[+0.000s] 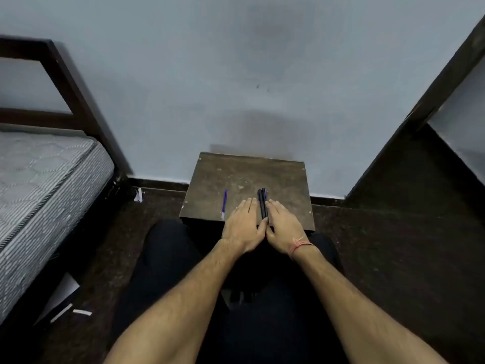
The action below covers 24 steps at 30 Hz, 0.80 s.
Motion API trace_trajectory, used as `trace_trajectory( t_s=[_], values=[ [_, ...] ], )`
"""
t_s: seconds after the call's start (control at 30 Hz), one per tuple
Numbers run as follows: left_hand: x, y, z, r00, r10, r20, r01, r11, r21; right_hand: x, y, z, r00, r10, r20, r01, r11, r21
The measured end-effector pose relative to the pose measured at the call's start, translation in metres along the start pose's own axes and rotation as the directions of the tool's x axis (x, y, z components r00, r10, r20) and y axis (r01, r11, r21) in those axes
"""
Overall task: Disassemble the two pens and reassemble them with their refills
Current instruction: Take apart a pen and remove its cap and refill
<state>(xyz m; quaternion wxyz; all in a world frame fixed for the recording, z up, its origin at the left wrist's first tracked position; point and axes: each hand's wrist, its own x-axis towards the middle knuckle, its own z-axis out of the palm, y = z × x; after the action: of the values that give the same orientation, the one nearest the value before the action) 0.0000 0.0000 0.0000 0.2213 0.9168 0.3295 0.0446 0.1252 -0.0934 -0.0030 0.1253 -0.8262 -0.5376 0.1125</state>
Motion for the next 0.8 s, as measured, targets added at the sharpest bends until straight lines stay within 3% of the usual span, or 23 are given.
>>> trace_trajectory(
  t_s=[0.23, 0.47, 0.8],
  values=[
    [0.018, -0.018, 0.043, 0.996, -0.02, 0.092, 0.028, 0.996, -0.086, 0.015, 0.019, 0.039, 0.997, 0.058, 0.043, -0.062, 0.993, 0.1],
    [0.028, -0.033, 0.062, 0.993, 0.094, 0.078, -0.093, 0.996, -0.006, 0.024, 0.029, 0.052, 0.996, 0.089, -0.015, -0.087, 0.993, 0.081],
    [0.029, -0.032, 0.067, 0.996, 0.075, 0.057, -0.079, 0.995, 0.059, 0.025, 0.025, 0.049, 0.994, 0.098, -0.058, -0.094, 0.993, 0.065]
  ],
)
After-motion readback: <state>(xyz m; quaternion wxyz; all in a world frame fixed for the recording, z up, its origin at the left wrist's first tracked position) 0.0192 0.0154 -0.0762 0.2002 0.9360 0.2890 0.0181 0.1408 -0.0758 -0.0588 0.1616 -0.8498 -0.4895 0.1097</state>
